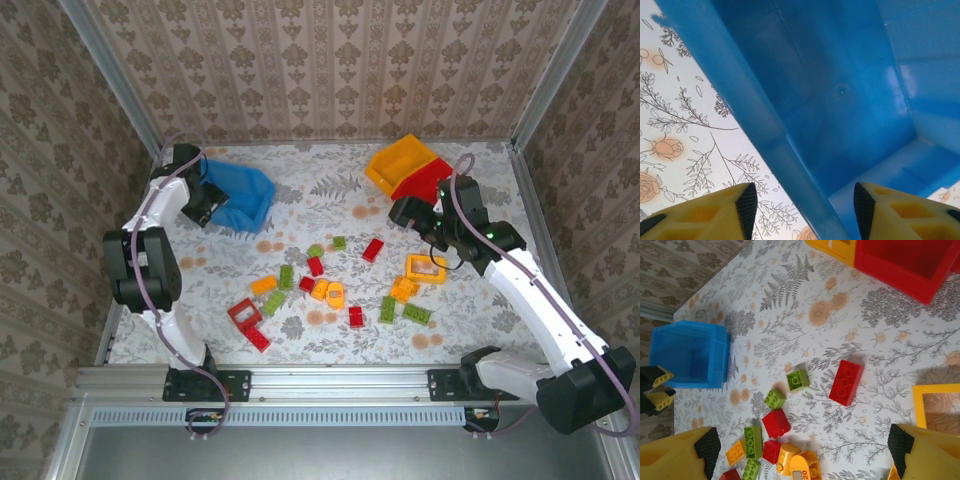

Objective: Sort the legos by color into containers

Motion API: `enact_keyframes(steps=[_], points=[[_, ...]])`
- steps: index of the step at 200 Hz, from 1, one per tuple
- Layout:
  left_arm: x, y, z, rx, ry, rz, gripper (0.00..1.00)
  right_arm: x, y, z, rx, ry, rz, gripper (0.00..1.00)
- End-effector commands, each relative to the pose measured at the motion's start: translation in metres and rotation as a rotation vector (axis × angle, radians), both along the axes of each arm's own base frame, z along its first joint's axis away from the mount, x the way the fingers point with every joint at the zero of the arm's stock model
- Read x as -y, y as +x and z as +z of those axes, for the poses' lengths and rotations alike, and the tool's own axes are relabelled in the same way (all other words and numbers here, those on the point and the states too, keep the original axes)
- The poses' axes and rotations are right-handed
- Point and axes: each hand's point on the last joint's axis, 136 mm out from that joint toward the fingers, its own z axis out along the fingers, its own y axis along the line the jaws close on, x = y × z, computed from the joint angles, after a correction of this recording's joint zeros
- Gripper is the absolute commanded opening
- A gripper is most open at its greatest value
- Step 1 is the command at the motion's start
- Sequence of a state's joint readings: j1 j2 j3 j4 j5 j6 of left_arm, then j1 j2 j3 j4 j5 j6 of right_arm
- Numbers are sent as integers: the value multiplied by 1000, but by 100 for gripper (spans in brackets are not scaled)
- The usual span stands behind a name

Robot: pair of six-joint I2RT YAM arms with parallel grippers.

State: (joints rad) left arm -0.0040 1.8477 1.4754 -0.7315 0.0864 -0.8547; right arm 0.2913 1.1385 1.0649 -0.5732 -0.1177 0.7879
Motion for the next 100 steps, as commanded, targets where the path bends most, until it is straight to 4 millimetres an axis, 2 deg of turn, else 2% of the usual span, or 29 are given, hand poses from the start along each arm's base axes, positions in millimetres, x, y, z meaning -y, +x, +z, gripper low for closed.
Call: enact_keyframes(steps=[1,61,67,71,100], points=[[1,7,3,13,-11,-15,52,12,9,0,-12,-11,-29,90],[13,2,2,9,17,-122,32,96,46,-38,-161,-152,-290,88],[15,2,1,9,20,-137,29,102,51,-40,-166,-152,-310,88],[16,1,2,9,21,-145,28,106,56,-50,-191,-153,-321,87],[31,2,6,23,32,-240,19,128,85,-79,-254,-143,-389,82]])
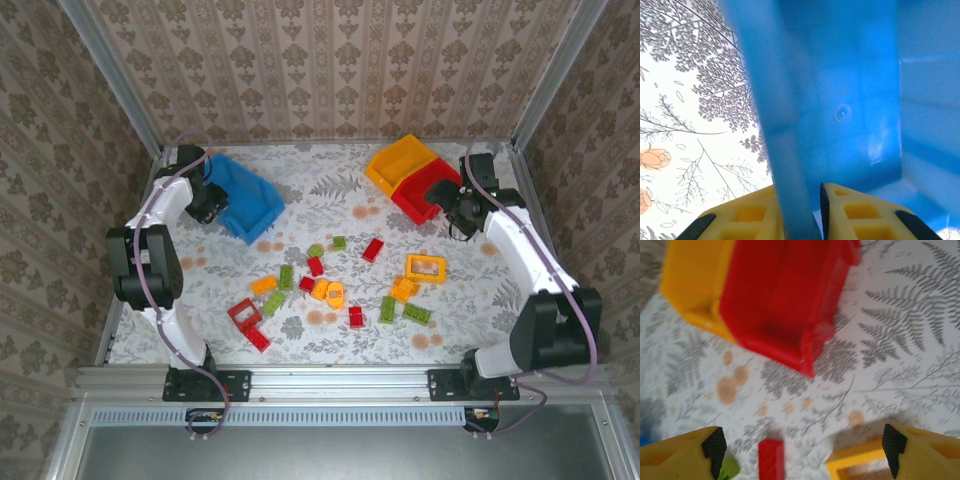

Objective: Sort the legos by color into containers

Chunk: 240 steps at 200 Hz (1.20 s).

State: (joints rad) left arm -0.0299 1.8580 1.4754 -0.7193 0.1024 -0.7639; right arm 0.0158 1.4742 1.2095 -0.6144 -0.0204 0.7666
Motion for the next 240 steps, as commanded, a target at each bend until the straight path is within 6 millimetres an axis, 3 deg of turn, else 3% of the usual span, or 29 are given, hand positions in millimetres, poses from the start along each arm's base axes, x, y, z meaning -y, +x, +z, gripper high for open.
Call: enact_keyframes(steps=[1,24,53,93,135,156,188,219,240], points=[[18,0,9,12,13,-128,19,21,19,-16,-37,-21,-68,82],[29,-1,13,13,29,-199,14,29,41,-40,-84,-12,-78,71],[46,0,20,38,26,-295,5,34,61,-62,-133,-19,-65,66],[62,-3,24,42,34,-397,0,32,73,-86,-182,-9,-40,57],[67,-6,24,40,35,-429,0,32,76,-103,-231,-31,6,52],[67,-7,24,40,34,-434,0,33,76,-105,-248,-55,38,46],[69,-5,26,49,36,-443,0,28,74,-93,-241,-146,118,27],[69,-5,29,55,51,-474,0,5,67,-82,-244,-256,262,13],[66,-7,30,47,76,-493,0,-23,59,-82,-253,-291,370,10]])
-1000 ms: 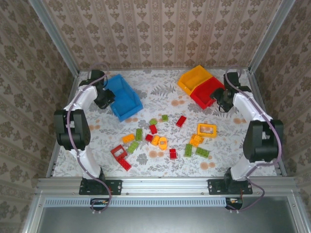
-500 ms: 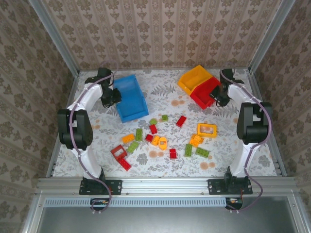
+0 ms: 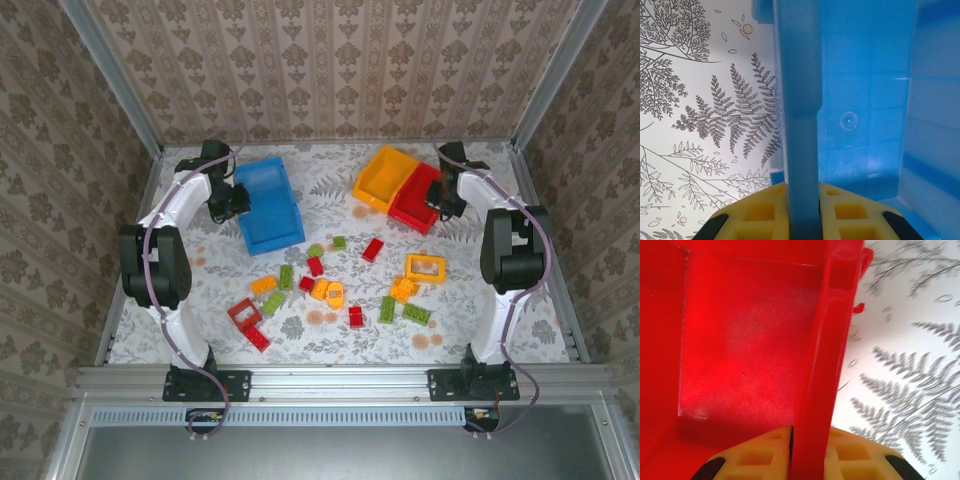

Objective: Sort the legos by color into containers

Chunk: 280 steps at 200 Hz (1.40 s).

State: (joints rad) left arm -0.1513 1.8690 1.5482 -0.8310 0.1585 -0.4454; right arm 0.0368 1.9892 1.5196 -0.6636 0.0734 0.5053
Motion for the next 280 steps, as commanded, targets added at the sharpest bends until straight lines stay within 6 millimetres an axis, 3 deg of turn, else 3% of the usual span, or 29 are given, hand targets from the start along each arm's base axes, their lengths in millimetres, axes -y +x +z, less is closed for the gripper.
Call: enact_keyframes(steps=[1,38,63,89,120,147,198,237,280], points=[[5,8,18,49,6,-60,0,-30,-13,19,-11,-61,173,10],[-1,6,23,61,52,-88,0,-78,-31,19,-29,-62,341,7],[-5,4,23,58,80,-105,0,-99,-48,16,-54,-58,426,5],[-10,2,25,62,101,-115,0,-112,-71,14,-78,-61,501,3],[-11,-1,25,62,106,-125,0,-107,-90,13,-86,-71,499,3],[-4,1,24,68,71,-135,0,-103,-80,21,-61,-52,461,3],[23,18,29,92,-9,-174,0,-97,-30,48,20,-14,406,3],[36,34,23,80,-11,-202,0,-84,-8,34,2,-61,436,2],[50,45,12,68,-14,-245,0,-92,1,19,0,-48,550,3]])
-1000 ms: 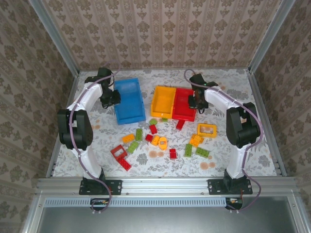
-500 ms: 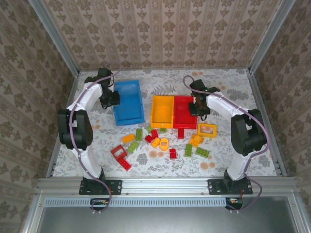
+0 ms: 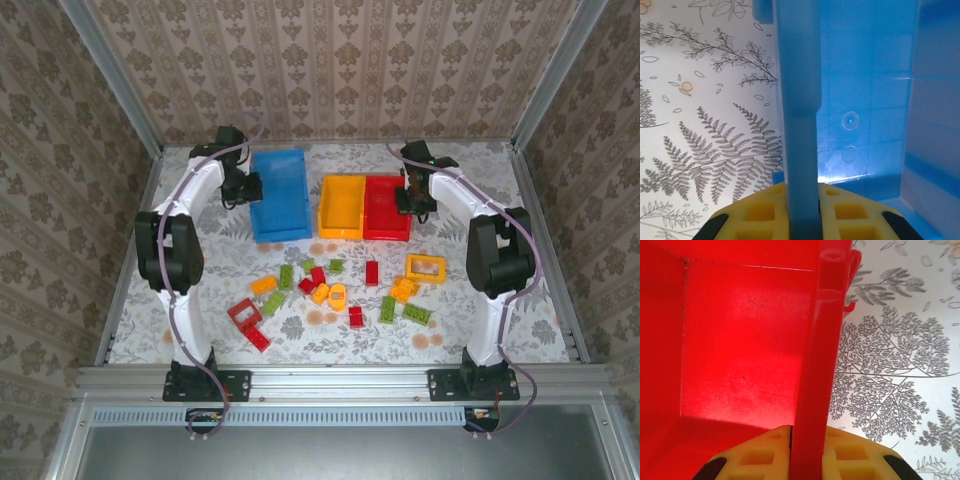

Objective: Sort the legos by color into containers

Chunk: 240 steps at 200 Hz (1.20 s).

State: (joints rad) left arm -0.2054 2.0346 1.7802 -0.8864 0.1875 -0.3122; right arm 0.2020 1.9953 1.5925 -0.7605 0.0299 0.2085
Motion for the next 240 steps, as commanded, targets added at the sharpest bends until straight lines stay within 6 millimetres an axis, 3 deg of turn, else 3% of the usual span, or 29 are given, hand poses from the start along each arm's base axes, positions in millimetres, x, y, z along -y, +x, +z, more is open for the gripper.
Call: enact_keyframes(steps=[1,52,65,77,95,117,159,207,240], points=[[14,9,9,27,-24,-59,0,-10,11,6,30,24,92,3],[24,9,-3,3,0,-85,0,-5,17,-6,0,35,75,9],[24,10,0,11,-3,-77,8,-6,17,-5,1,41,75,13],[25,11,3,16,-4,-68,17,-6,17,-2,5,43,70,24],[24,11,11,29,-3,-55,30,-4,18,9,26,40,58,36],[22,12,24,61,-1,-39,38,-1,18,25,52,40,33,48],[15,9,59,134,-2,7,51,7,13,67,119,55,-47,53],[6,-18,98,222,-27,49,53,10,-11,110,194,122,-135,55],[9,-55,103,214,-56,19,52,4,-37,132,224,182,-158,56]])
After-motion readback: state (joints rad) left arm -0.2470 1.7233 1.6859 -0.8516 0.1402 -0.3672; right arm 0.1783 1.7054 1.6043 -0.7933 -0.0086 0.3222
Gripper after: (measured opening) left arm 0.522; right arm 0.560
